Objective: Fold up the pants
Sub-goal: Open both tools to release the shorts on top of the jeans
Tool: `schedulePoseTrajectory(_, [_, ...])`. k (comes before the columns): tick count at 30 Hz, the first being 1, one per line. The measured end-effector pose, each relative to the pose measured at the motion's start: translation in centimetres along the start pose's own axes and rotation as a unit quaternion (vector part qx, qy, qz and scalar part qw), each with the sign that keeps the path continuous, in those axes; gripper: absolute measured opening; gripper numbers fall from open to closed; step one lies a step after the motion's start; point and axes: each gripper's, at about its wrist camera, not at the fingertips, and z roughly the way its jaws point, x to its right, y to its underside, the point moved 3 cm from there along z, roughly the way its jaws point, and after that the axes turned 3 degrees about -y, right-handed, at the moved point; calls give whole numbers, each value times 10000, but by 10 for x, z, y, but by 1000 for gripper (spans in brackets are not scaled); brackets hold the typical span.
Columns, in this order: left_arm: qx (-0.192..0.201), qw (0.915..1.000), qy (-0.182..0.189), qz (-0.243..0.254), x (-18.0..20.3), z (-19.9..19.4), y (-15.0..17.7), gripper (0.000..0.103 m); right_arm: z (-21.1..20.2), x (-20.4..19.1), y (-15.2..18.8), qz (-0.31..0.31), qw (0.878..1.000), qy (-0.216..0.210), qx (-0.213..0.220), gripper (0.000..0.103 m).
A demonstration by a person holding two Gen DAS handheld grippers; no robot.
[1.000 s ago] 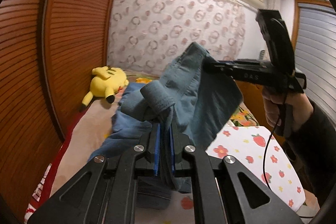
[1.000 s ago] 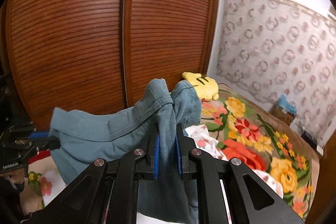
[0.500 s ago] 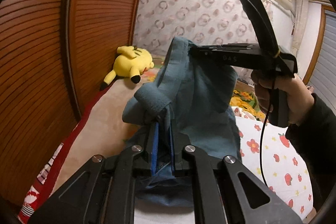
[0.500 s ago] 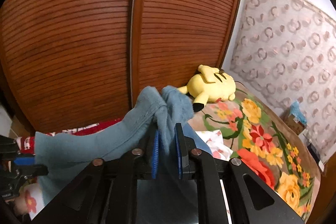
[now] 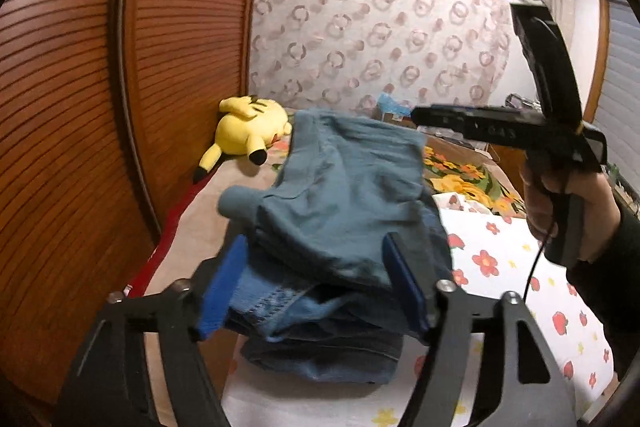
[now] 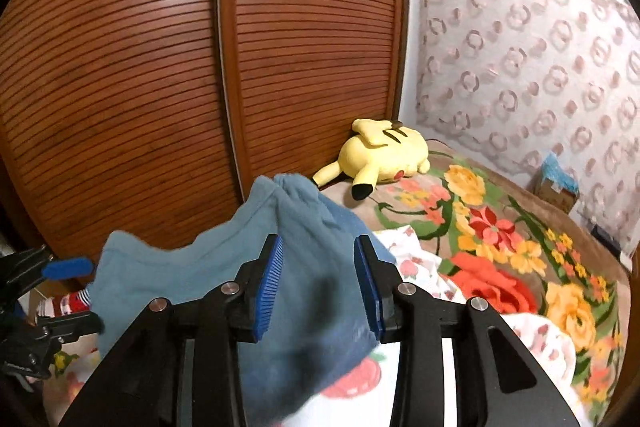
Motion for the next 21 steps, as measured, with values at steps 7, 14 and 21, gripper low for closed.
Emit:
schedulePoseTrajectory(7, [87, 9996, 134, 217, 22, -15, 0, 82, -40, -7, 28, 271, 9996, 89, 69, 38])
schedulePoseTrajectory(14, [99, 9981, 400, 460, 56, -25, 5, 82, -99, -20, 60, 551, 9977, 281, 287, 38])
schedulePoseTrajectory(21, [167, 9948, 707, 717, 95, -40, 12, 82, -160, -41, 98, 734, 9943, 607, 482, 38])
